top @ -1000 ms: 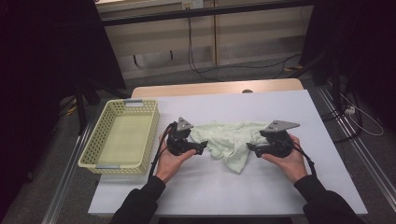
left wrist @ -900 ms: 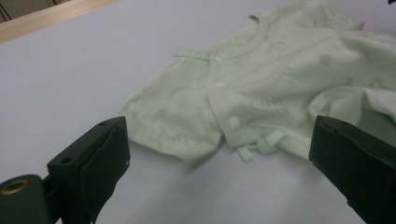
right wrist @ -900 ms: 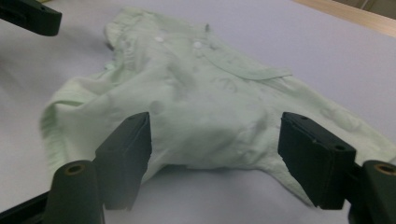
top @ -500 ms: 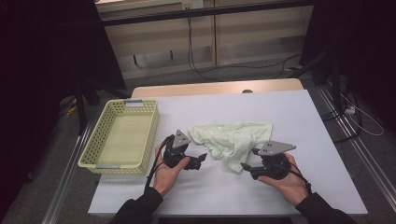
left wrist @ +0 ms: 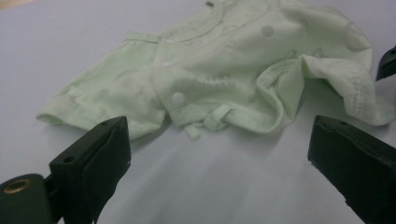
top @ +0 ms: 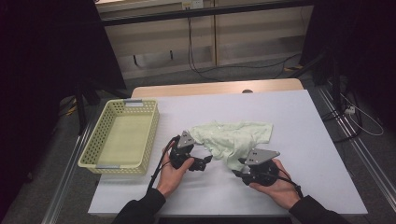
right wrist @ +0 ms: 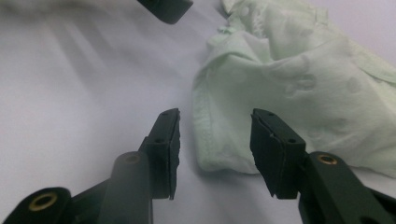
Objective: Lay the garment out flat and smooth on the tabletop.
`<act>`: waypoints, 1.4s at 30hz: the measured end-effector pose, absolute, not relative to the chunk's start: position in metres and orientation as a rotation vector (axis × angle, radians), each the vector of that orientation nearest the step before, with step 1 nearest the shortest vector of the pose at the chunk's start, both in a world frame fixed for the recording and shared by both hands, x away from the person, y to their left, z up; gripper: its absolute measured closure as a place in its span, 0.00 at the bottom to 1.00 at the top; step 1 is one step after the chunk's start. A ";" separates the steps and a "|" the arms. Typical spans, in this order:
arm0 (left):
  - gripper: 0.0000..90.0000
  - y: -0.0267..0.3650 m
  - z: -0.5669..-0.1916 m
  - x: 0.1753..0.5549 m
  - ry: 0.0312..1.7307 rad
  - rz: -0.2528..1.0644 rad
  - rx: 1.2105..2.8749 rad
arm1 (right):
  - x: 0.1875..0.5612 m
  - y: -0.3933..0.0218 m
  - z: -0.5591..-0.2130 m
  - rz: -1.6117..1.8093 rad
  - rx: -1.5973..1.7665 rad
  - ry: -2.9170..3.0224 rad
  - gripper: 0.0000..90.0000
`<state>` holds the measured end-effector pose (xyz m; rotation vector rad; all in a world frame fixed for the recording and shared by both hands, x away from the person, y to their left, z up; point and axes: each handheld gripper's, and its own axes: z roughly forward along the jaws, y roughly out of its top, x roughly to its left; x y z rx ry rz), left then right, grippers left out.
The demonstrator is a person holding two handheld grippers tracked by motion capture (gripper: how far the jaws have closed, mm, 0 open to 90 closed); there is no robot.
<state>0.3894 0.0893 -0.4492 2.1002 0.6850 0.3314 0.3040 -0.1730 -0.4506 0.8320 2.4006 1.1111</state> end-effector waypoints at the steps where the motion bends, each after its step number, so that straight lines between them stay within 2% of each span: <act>1: 0.07 0.088 -0.449 0.389 0.681 0.335 2.109 | 0.305 -0.172 -0.453 1.095 0.828 2.409 0.59; 5: 0.07 0.083 -0.450 0.390 0.678 0.295 2.126 | 0.308 -0.165 -0.460 1.030 0.787 2.433 0.62; 7: 0.07 0.081 -0.450 0.390 0.671 0.312 2.141 | 0.309 -0.163 -0.462 1.000 0.786 2.446 0.70; 9: 0.07 0.080 -0.449 0.391 0.679 0.310 2.153 | 0.310 -0.164 -0.461 1.008 0.804 2.450 0.88; 11: 0.07 0.078 -0.449 0.391 0.687 0.306 2.159 | 0.312 -0.168 -0.462 0.995 0.834 2.437 0.93; 17: 0.09 0.072 -0.446 0.388 0.647 0.295 2.178 | 0.307 -0.181 -0.453 1.017 0.866 2.413 0.97; 19: 0.15 0.070 -0.444 0.387 0.641 0.292 2.182 | 0.304 -0.187 -0.451 1.016 0.881 2.408 0.97; 22: 0.34 0.066 -0.441 0.388 0.627 0.290 2.187 | 0.303 -0.197 -0.449 1.006 0.916 2.387 0.97; 28: 0.62 0.052 -0.440 0.394 0.602 0.230 2.185 | 0.301 -0.211 -0.447 1.000 0.954 2.367 0.97; 30: 0.68 0.046 -0.441 0.396 0.586 0.222 2.201 | 0.301 -0.212 -0.447 1.003 0.966 2.361 0.97; 33: 0.70 0.040 -0.448 0.398 0.584 0.183 2.238 | 0.303 -0.213 -0.449 1.000 0.973 2.368 0.97; 37: 0.75 0.040 -0.457 0.394 0.548 0.193 2.318 | 0.304 -0.213 -0.451 0.986 0.985 2.376 0.97; 41: 0.97 0.045 -0.455 0.391 0.500 0.211 2.337 | 0.305 -0.215 -0.452 0.973 1.006 2.381 0.97; 42: 0.98 0.047 -0.453 0.391 0.497 0.209 2.342 | 0.306 -0.216 -0.452 0.973 1.013 2.380 0.97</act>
